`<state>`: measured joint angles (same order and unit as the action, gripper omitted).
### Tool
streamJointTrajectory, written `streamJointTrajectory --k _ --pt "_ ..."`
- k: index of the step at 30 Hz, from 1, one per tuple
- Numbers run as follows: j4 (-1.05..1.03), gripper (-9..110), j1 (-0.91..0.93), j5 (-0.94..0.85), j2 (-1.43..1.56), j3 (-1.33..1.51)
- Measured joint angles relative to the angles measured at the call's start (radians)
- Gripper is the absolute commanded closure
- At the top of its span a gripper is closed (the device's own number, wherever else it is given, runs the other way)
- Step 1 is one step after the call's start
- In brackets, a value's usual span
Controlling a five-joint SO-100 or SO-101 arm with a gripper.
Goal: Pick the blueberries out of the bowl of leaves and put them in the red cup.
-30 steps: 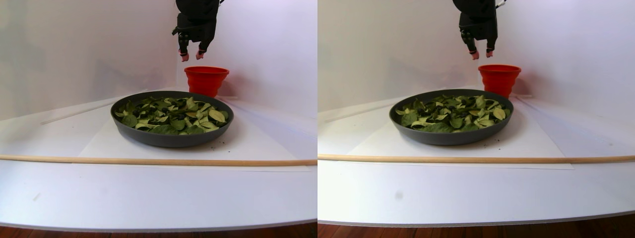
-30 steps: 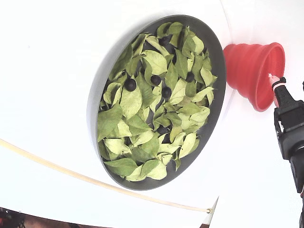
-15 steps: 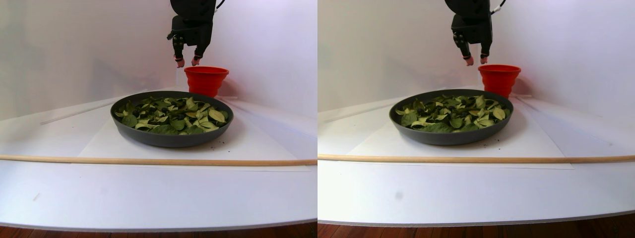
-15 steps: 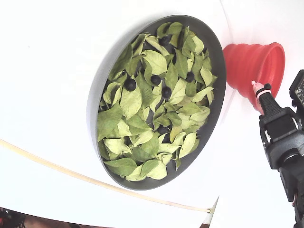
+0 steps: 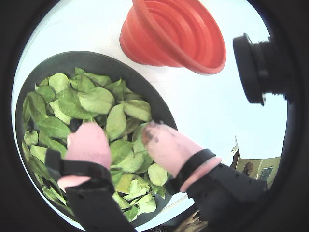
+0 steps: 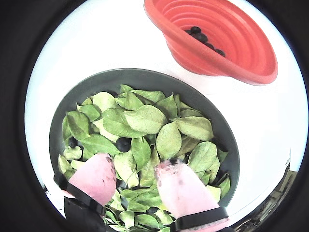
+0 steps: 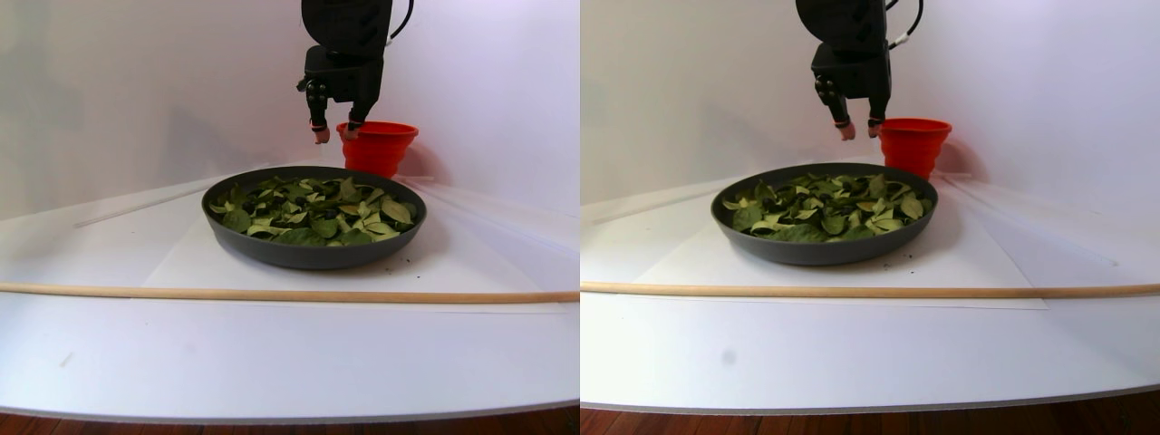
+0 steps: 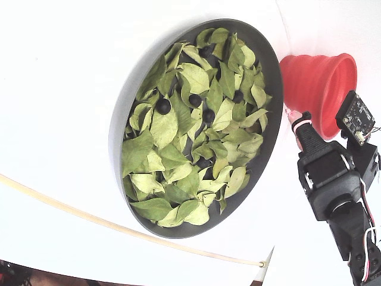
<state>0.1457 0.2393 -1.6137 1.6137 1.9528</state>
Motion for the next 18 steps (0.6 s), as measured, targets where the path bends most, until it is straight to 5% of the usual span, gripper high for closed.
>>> streamJointTrajectory --k 18 --pt "0.112 86 -0.057 0.035 0.000 0.092"
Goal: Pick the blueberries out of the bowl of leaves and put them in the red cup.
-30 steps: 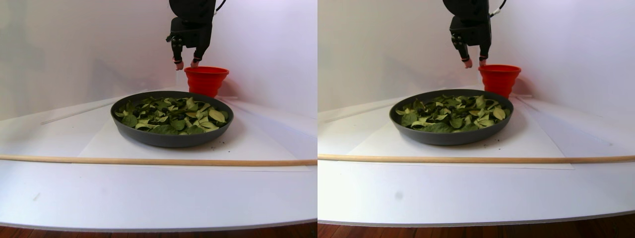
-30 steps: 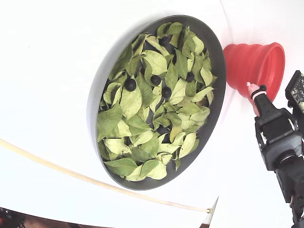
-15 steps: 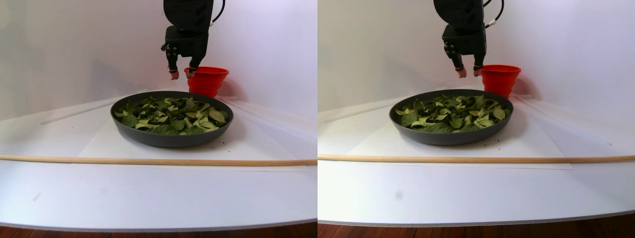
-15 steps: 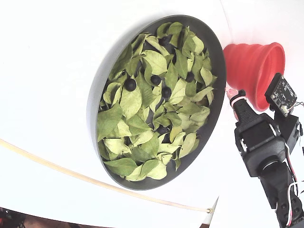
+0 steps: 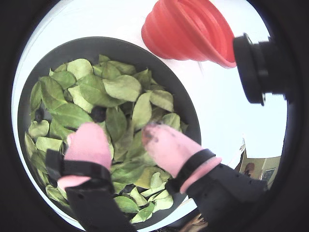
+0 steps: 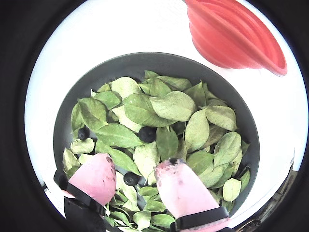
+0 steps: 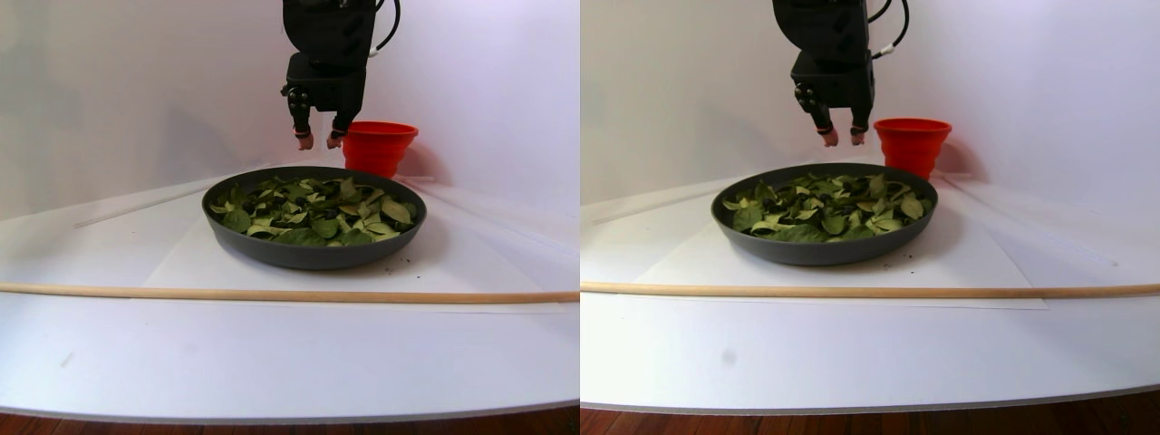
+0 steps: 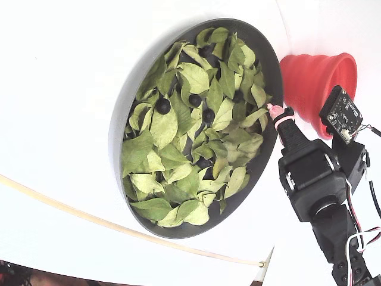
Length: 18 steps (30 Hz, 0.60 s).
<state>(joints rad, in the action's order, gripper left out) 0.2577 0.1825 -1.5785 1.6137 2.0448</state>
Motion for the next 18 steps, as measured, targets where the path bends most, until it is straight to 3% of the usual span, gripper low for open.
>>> streamJointTrajectory --k 18 --pt "0.097 86 0.000 0.018 -0.120 0.000"
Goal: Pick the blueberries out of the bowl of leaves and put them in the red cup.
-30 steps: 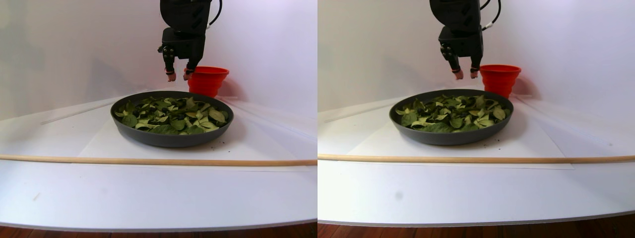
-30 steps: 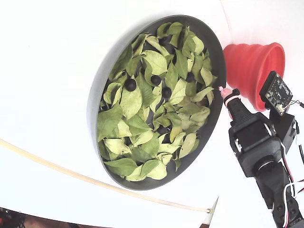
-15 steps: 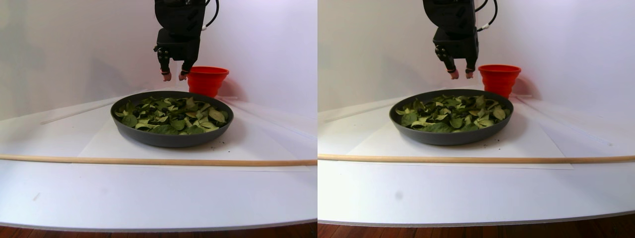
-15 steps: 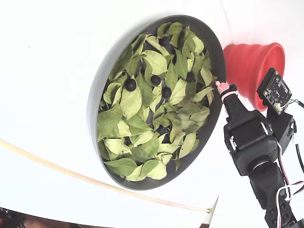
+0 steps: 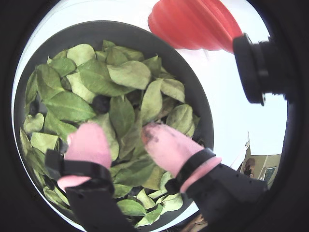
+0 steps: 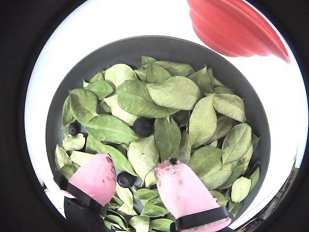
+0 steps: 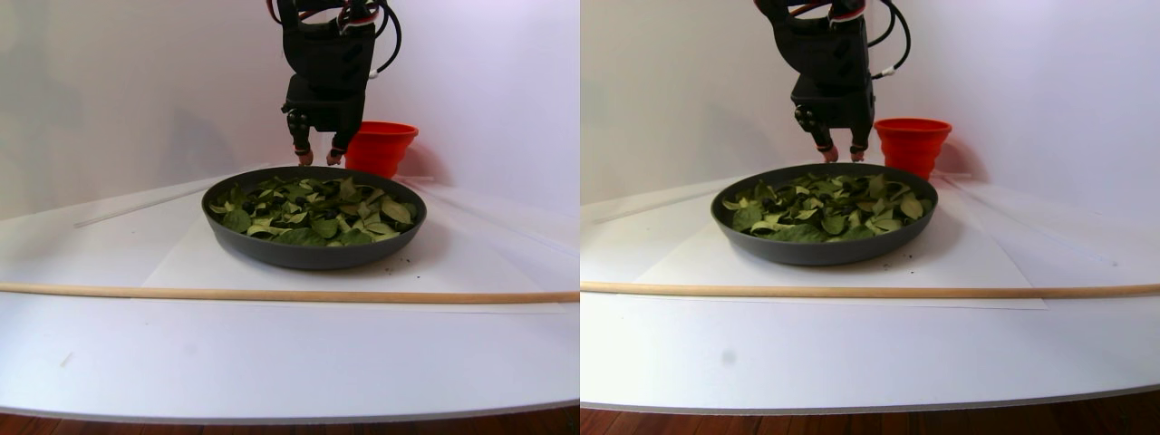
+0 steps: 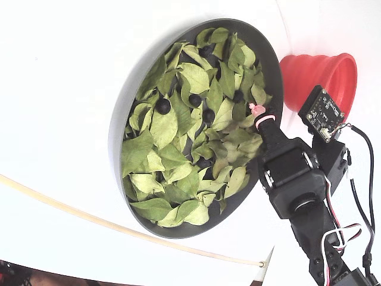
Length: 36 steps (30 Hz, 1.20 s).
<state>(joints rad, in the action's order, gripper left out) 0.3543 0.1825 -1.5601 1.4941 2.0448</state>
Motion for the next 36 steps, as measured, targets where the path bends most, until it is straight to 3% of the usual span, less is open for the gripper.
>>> streamJointTrajectory --k 36 --pt "0.058 86 0.000 0.021 -0.258 -0.236"
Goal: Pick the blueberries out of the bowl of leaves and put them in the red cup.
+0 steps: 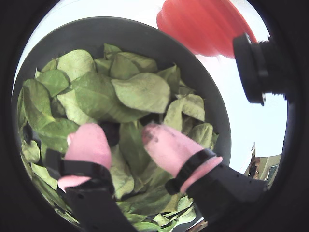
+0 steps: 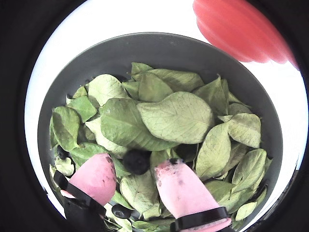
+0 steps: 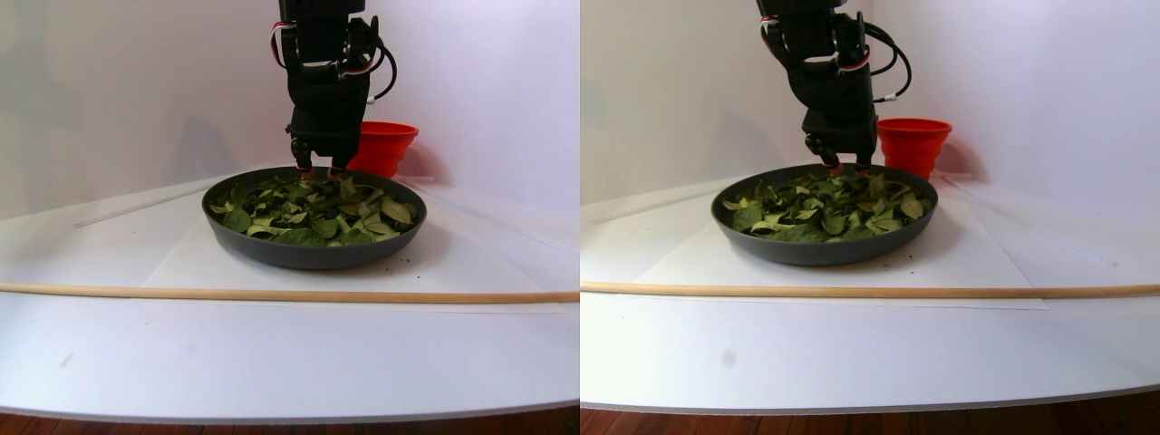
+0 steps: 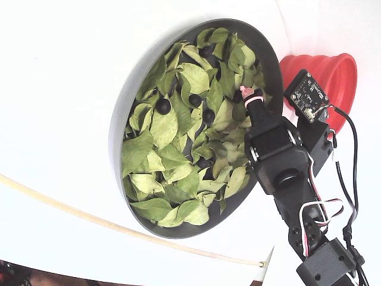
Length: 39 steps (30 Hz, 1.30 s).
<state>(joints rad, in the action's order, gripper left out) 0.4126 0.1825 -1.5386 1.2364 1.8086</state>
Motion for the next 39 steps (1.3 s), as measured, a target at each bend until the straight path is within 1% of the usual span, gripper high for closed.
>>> streamJointTrajectory --k 22,39 --pt "0.006 86 -0.009 0.041 -0.051 -0.054" --pt "0.023 86 -0.009 0.040 -0.104 -0.077"
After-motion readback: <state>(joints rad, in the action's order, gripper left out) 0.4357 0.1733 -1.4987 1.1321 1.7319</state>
